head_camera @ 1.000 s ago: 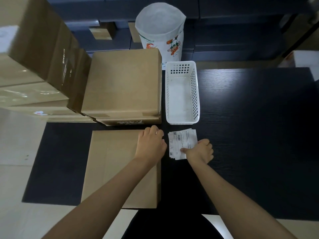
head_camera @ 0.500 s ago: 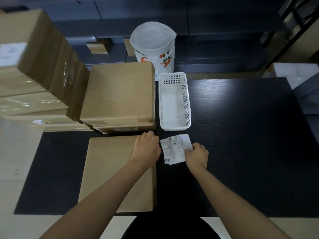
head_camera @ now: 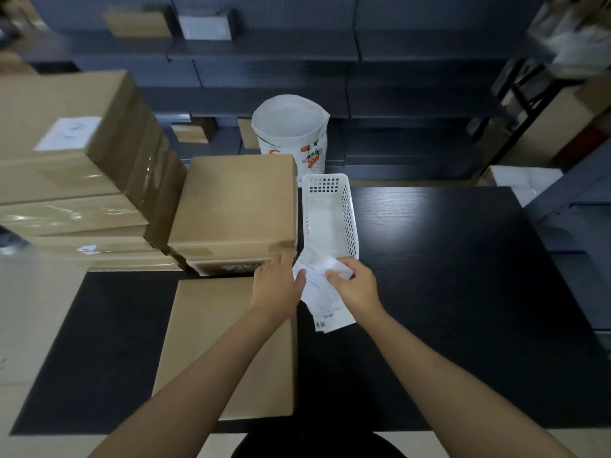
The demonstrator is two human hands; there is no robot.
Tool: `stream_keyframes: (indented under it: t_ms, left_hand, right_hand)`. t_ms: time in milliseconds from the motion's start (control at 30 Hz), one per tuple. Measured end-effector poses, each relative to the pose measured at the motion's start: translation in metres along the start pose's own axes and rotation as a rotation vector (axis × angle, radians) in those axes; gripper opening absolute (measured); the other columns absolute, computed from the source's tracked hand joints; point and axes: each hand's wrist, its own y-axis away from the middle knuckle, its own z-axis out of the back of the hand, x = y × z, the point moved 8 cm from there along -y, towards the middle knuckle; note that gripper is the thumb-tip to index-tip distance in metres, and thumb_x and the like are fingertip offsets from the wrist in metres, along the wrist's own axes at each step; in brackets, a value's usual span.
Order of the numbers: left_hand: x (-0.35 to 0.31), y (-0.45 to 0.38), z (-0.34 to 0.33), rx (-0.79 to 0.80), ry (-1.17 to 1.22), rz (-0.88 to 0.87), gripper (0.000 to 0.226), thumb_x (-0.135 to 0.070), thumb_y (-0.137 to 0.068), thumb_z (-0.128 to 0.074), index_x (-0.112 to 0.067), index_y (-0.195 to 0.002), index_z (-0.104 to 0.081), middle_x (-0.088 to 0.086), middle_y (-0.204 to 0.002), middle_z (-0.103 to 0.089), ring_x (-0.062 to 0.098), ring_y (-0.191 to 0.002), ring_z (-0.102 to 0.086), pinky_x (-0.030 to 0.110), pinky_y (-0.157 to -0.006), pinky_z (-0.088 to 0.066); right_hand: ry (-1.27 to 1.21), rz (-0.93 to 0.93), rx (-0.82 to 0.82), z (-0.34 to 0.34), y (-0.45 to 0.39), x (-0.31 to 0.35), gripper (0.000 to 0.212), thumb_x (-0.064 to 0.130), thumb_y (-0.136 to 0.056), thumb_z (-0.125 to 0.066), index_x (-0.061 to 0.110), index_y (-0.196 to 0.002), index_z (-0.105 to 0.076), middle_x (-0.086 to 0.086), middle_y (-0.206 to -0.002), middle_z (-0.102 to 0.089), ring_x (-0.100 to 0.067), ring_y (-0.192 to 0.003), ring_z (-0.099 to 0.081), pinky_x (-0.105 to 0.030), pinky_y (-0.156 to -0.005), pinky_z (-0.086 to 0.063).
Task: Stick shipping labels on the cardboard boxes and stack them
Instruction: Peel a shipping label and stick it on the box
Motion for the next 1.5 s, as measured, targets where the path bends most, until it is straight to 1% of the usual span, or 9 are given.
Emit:
stream_keyframes:
  t_ms: [233,400,600,867,1067,1167,1233,1367,1500]
  left_hand:
    - [0.062,0.01,0.027,-0.012,0.5,0.238,0.013,-0.018,-0.096,-0.049,-0.014,-0.108,-0.053,0.004,-0.104,-0.063,0.02,-0.09,-0.059,0.036,-0.077,-0.049]
    - [0.122,0.032,0.044,-0.033,0.683,0.377,0.013,-0.019,-0.1,-0.045,-0.015,-0.111,-0.052,0.002,-0.103,-0.062,0.017,-0.089,-0.061,0.029,-0.067,-0.053]
    - [0.191,0.053,0.055,-0.072,0.879,0.559,0.008,-0.02,-0.1,-0.044,-0.018,-0.107,-0.046,0.005,-0.105,-0.06,0.02,-0.092,-0.062,0.034,-0.072,-0.054]
    - [0.218,0.069,0.055,-0.056,0.92,0.556,0.014,-0.018,-0.101,-0.044,-0.015,-0.115,-0.044,0.003,-0.105,-0.056,0.019,-0.094,-0.06,0.025,-0.063,-0.05]
    - [0.222,0.078,0.04,0.028,0.882,0.594,0.037,-0.014,-0.096,-0.053,-0.009,-0.129,-0.038,0.01,-0.124,-0.051,0.023,-0.104,-0.058,0.032,-0.075,-0.053]
    - [0.218,0.081,0.045,0.017,0.366,0.49,0.06,-0.022,-0.091,-0.063,-0.01,-0.14,-0.031,0.015,-0.139,-0.033,0.032,-0.124,-0.042,0.042,-0.098,-0.042]
    - [0.203,0.081,0.054,-0.068,0.143,0.298,0.054,-0.025,-0.09,-0.062,-0.01,-0.136,-0.039,0.012,-0.138,-0.035,0.029,-0.125,-0.038,0.041,-0.102,-0.036]
    - [0.16,0.082,0.044,0.06,0.414,-0.05,0.019,-0.024,-0.092,-0.06,-0.017,-0.108,-0.066,-0.004,-0.115,-0.059,0.015,-0.112,-0.052,0.032,-0.099,-0.038]
    - [0.144,0.083,0.036,0.082,0.491,-0.052,0.012,-0.023,-0.091,-0.061,-0.02,-0.1,-0.068,-0.009,-0.103,-0.063,0.006,-0.099,-0.055,0.017,-0.085,-0.041]
  right_hand:
    - [-0.128,-0.032,0.059,-0.057,0.015,0.017,0.028,0.006,-0.081,-0.071,0.02,-0.104,-0.06,0.002,-0.102,-0.068,-0.013,-0.093,-0.066,-0.031,-0.079,-0.057]
    - [-0.184,-0.14,0.07,-0.113,0.033,0.01,0.025,0.017,-0.087,-0.067,0.013,-0.111,-0.06,-0.004,-0.106,-0.069,-0.018,-0.098,-0.067,-0.025,-0.073,-0.052]
    - [-0.148,-0.381,0.176,-0.17,0.077,-0.011,0.023,0.027,-0.095,-0.052,0.015,-0.087,-0.071,-0.004,-0.075,-0.069,-0.012,-0.061,-0.059,-0.024,-0.062,-0.046]
    - [-0.216,-0.357,0.232,-0.196,0.104,-0.02,0.014,0.01,-0.094,-0.055,0.004,-0.093,-0.067,-0.009,-0.084,-0.07,-0.016,-0.076,-0.064,-0.024,-0.071,-0.051]
    - [-0.278,-0.308,0.226,-0.191,0.11,-0.019,0.013,0.014,-0.095,-0.057,0.006,-0.1,-0.067,-0.004,-0.082,-0.071,-0.012,-0.073,-0.064,-0.02,-0.069,-0.053]
    - [-0.233,-0.281,0.224,-0.187,0.113,-0.02,0.015,0.016,-0.095,-0.058,0.006,-0.103,-0.067,-0.003,-0.084,-0.071,-0.011,-0.076,-0.065,-0.02,-0.07,-0.053]
    - [-0.214,-0.252,0.225,-0.187,0.115,-0.02,0.015,0.016,-0.095,-0.057,0.007,-0.103,-0.066,-0.002,-0.083,-0.07,-0.011,-0.075,-0.063,-0.02,-0.071,-0.052]
    - [-0.235,-0.186,0.223,-0.186,0.116,-0.015,0.015,0.015,-0.096,-0.056,0.006,-0.1,-0.067,0.0,-0.077,-0.067,-0.009,-0.071,-0.06,-0.017,-0.067,-0.05]
    - [-0.256,-0.138,0.229,-0.184,0.116,-0.012,0.015,0.015,-0.097,-0.054,0.009,-0.097,-0.067,0.001,-0.075,-0.064,-0.001,-0.065,-0.059,-0.012,-0.063,-0.048]
